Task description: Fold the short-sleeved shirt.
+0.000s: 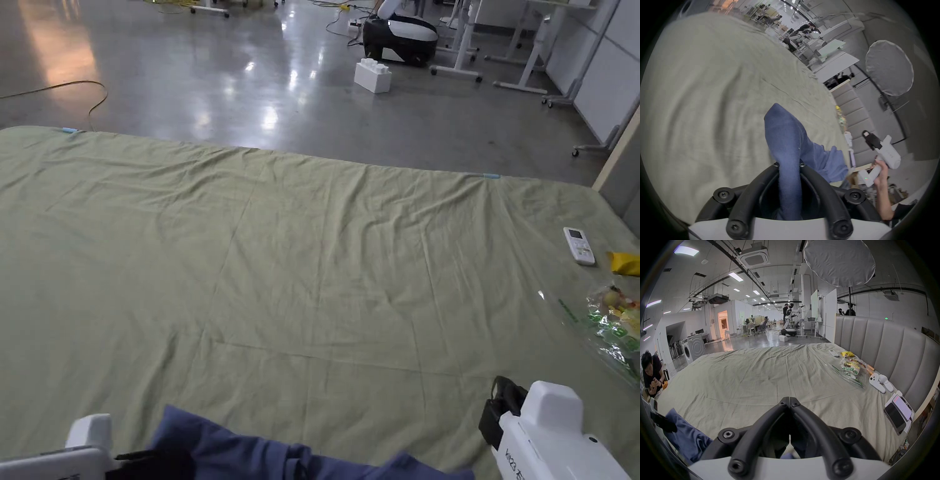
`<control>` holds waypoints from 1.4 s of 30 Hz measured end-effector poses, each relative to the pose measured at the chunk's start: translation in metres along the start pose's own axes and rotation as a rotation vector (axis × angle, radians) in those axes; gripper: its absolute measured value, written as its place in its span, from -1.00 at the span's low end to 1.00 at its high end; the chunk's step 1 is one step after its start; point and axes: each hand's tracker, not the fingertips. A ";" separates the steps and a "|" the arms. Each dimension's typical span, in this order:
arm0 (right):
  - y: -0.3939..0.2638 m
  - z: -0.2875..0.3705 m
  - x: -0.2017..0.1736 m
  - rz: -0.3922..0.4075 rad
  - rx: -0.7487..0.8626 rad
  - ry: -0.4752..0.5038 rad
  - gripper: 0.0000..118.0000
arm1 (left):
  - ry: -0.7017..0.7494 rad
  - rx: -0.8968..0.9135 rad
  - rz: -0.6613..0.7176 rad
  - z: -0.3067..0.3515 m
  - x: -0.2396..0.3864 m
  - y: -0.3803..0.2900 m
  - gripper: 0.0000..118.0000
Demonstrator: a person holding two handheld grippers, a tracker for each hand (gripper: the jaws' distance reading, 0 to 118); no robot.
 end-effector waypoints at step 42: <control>-0.016 0.007 0.012 -0.031 -0.020 -0.018 -0.99 | 0.351 -0.188 -0.431 -0.156 0.238 -0.082 -0.71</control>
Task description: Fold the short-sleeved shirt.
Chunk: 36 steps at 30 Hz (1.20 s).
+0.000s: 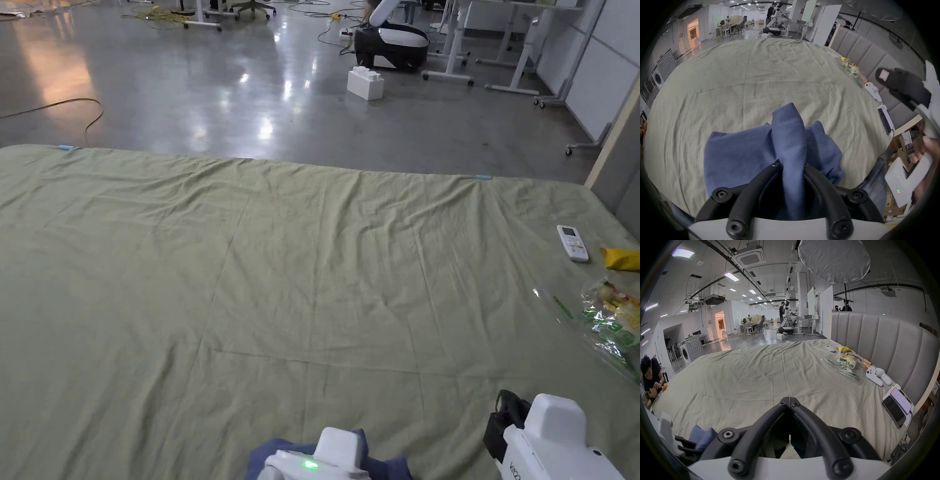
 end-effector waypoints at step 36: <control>-0.006 0.003 0.017 -0.022 -0.024 -0.025 -0.99 | -0.336 -0.064 0.236 -0.039 -0.016 -0.002 -0.85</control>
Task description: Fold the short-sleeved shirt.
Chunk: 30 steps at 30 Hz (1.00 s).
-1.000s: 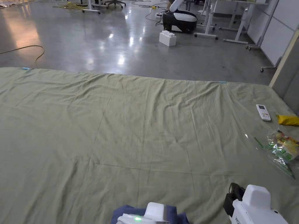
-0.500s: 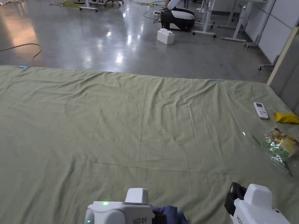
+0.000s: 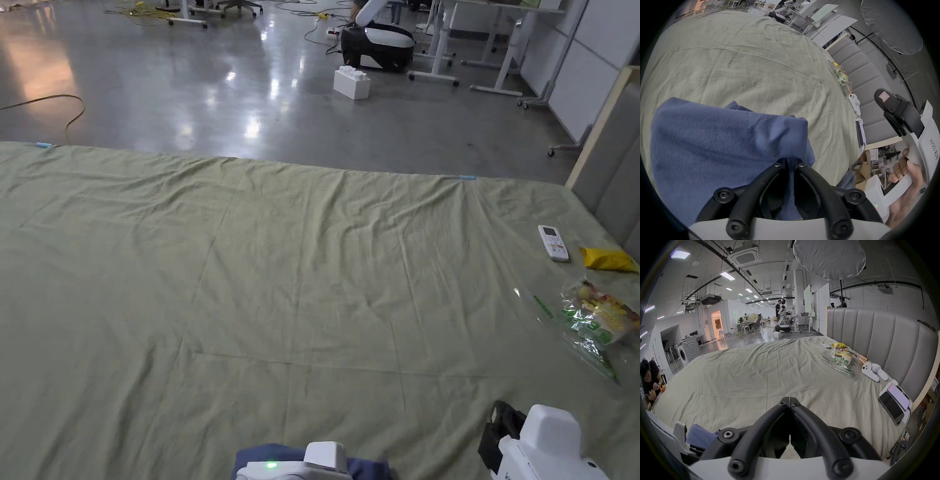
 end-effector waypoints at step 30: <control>0.058 0.033 -0.047 0.050 0.293 0.039 -0.99 | 0.502 0.951 -0.415 0.202 -0.012 0.039 -0.94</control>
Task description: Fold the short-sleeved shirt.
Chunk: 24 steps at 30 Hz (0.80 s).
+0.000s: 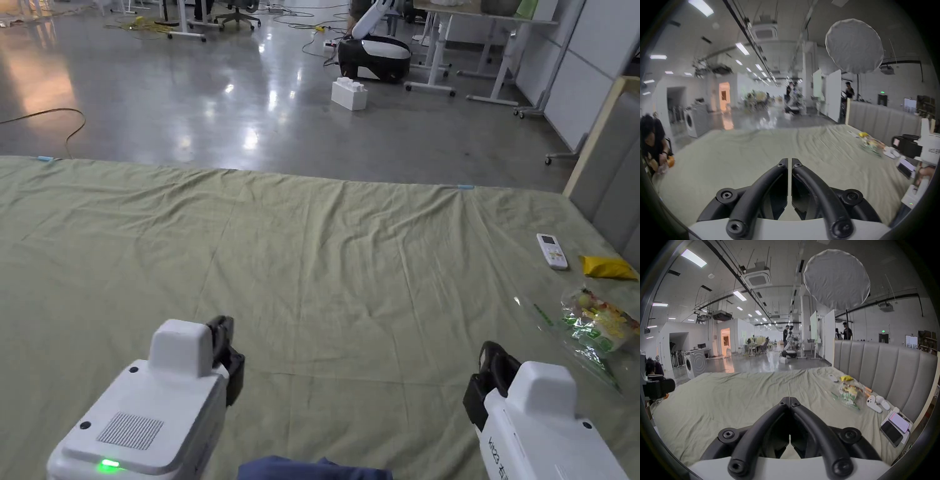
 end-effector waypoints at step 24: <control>-0.053 0.030 -0.030 0.100 -0.151 0.103 -0.99 | 0.192 -0.048 -0.014 0.000 -0.073 -0.032 -0.94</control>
